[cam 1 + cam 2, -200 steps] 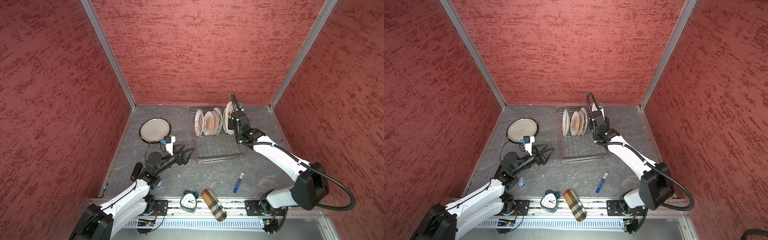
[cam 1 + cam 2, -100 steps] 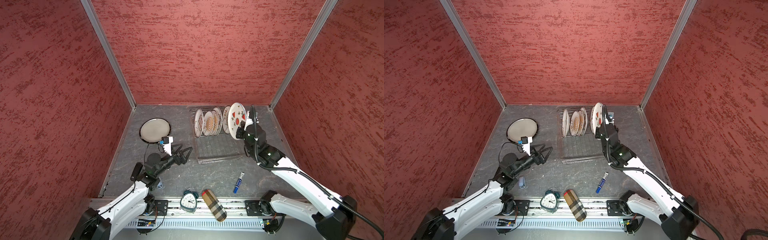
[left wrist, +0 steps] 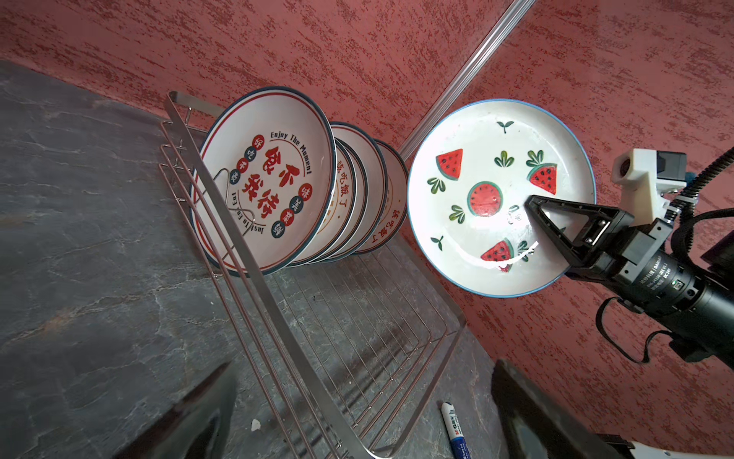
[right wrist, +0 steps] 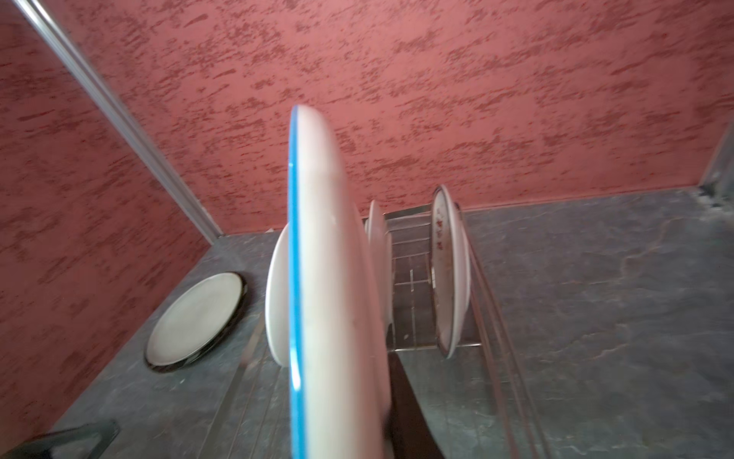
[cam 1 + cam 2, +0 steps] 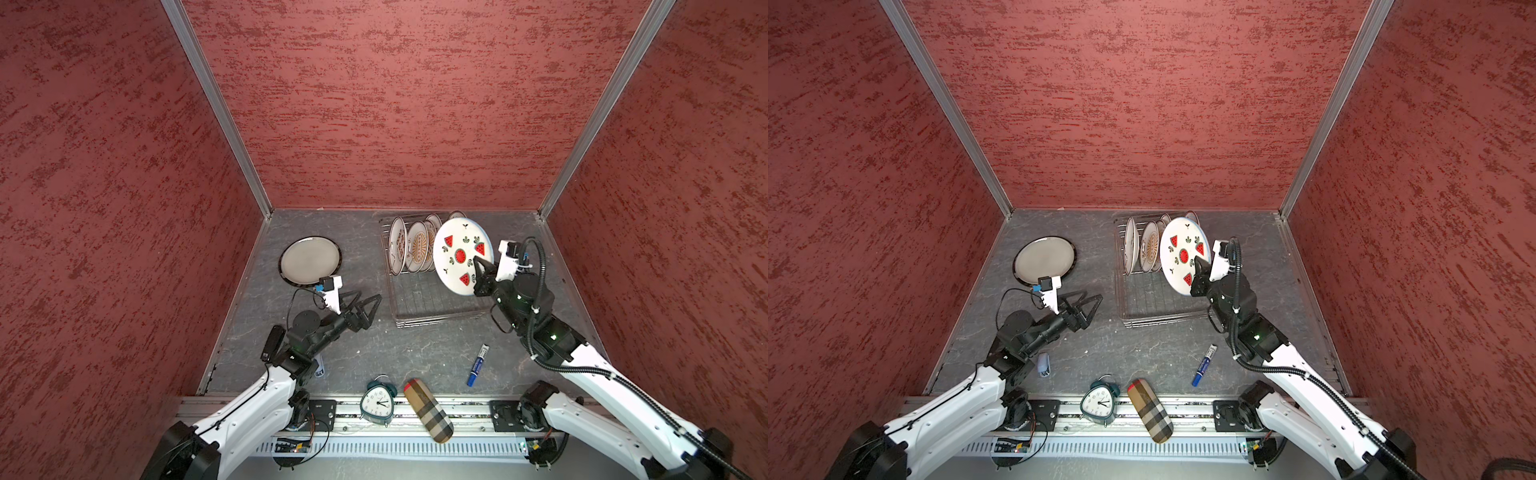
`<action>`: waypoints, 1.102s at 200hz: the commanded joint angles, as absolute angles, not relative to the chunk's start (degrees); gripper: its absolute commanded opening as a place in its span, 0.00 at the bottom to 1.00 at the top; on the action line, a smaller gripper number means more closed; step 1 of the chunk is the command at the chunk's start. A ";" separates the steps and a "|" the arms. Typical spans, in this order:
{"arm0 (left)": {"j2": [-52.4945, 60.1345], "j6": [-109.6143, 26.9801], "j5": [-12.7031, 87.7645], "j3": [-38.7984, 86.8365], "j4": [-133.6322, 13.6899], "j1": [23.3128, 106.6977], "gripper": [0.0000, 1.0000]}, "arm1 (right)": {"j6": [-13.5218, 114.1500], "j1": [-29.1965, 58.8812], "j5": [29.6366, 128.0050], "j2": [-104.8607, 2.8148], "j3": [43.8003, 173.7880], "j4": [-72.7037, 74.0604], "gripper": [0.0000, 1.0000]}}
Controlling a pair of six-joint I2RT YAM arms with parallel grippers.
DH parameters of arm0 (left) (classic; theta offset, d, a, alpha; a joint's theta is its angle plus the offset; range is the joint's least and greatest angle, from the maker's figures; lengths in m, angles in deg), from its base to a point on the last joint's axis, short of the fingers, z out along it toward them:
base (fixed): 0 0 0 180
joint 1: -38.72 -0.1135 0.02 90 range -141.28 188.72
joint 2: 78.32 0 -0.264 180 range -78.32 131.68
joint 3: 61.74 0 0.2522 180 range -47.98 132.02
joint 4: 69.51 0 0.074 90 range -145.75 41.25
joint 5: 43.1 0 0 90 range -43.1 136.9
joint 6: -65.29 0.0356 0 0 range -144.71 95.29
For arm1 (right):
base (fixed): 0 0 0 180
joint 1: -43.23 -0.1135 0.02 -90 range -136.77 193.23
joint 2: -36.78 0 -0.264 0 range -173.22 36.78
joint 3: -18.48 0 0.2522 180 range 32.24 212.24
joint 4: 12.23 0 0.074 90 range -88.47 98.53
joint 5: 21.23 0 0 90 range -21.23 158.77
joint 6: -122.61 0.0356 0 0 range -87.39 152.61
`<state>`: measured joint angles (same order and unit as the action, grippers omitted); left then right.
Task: Unload the plates from the dish rack
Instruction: 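Lift the watermelon-patterned plate out of the rack with the right gripper, then grasp the plate rim with the left gripper while the right gripper holds it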
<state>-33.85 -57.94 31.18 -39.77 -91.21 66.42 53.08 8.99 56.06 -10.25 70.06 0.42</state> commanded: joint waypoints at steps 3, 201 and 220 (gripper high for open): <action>-35.07 -58.97 30.01 -41.28 -95.72 66.58 0.99 | 58.47 8.86 68.04 -8.53 69.21 -15.70 0.00; -30.64 -67.01 22.38 -38.61 -107.54 68.22 0.91 | 82.70 8.64 97.41 -29.95 56.75 -65.93 0.00; -29.60 -67.16 22.54 -37.63 -106.05 68.81 0.75 | 82.32 8.61 97.69 -31.09 57.07 -65.91 0.00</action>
